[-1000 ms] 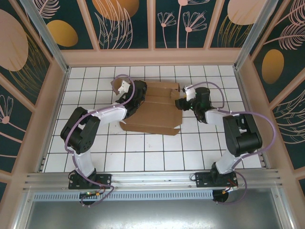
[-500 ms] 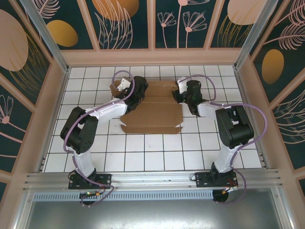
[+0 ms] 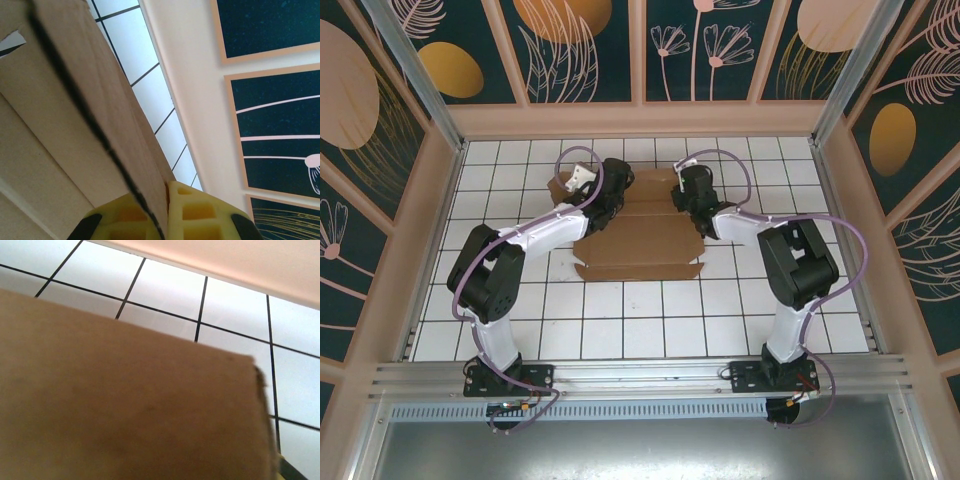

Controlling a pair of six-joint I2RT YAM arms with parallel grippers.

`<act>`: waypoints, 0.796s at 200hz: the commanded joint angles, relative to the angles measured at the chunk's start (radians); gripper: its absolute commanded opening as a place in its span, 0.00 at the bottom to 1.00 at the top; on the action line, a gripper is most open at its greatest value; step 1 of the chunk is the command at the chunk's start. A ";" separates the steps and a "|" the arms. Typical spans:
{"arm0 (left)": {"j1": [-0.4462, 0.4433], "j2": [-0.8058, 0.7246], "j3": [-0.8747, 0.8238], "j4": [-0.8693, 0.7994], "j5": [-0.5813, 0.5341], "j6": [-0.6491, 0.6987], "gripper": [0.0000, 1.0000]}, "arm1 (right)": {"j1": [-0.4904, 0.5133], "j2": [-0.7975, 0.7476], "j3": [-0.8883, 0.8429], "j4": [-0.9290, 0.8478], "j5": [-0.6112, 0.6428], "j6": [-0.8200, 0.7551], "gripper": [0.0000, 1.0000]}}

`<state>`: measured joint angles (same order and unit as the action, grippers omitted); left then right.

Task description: Fold the paper box

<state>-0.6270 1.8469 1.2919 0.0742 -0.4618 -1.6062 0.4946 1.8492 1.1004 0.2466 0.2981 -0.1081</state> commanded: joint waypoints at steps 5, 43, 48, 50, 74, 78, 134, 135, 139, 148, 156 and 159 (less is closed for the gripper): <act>-0.018 0.053 -0.021 -0.152 0.045 0.008 0.00 | -0.018 0.032 0.024 -0.061 0.061 0.114 0.35; -0.014 0.057 -0.040 -0.152 0.046 -0.023 0.00 | -0.081 -0.025 -0.093 0.085 -0.156 0.148 0.57; -0.015 0.057 -0.041 -0.154 0.049 -0.025 0.00 | -0.083 -0.028 -0.103 0.098 -0.173 0.145 0.58; -0.014 0.057 -0.042 -0.155 0.050 -0.026 0.00 | -0.084 -0.027 -0.104 0.101 -0.179 0.143 0.59; -0.011 0.054 -0.046 -0.159 0.056 -0.032 0.00 | -0.088 -0.009 -0.103 0.094 -0.212 0.143 0.59; -0.012 0.054 -0.046 -0.160 0.056 -0.032 0.00 | -0.088 -0.007 -0.103 0.095 -0.215 0.143 0.59; -0.002 0.054 -0.039 -0.151 0.079 -0.026 0.00 | -0.090 0.011 -0.126 0.147 -0.252 0.122 0.57; -0.002 0.054 -0.039 -0.151 0.081 -0.025 0.00 | -0.091 0.010 -0.128 0.149 -0.251 0.121 0.58; -0.001 0.054 -0.039 -0.150 0.086 -0.026 0.00 | -0.092 0.005 -0.135 0.156 -0.250 0.119 0.59; 0.002 0.054 -0.040 -0.149 0.087 -0.025 0.00 | -0.101 -0.013 -0.161 0.184 -0.259 0.124 0.62; 0.005 0.052 -0.043 -0.149 0.087 -0.022 0.00 | -0.118 -0.033 -0.192 0.222 -0.278 0.138 0.66; 0.005 0.052 -0.045 -0.147 0.088 -0.020 0.00 | -0.126 -0.040 -0.203 0.234 -0.315 0.142 0.67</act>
<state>-0.6235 1.8523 1.2915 0.0830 -0.4496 -1.6508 0.4072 1.8355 0.9806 0.4232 0.0544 0.0147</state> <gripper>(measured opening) 0.044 0.628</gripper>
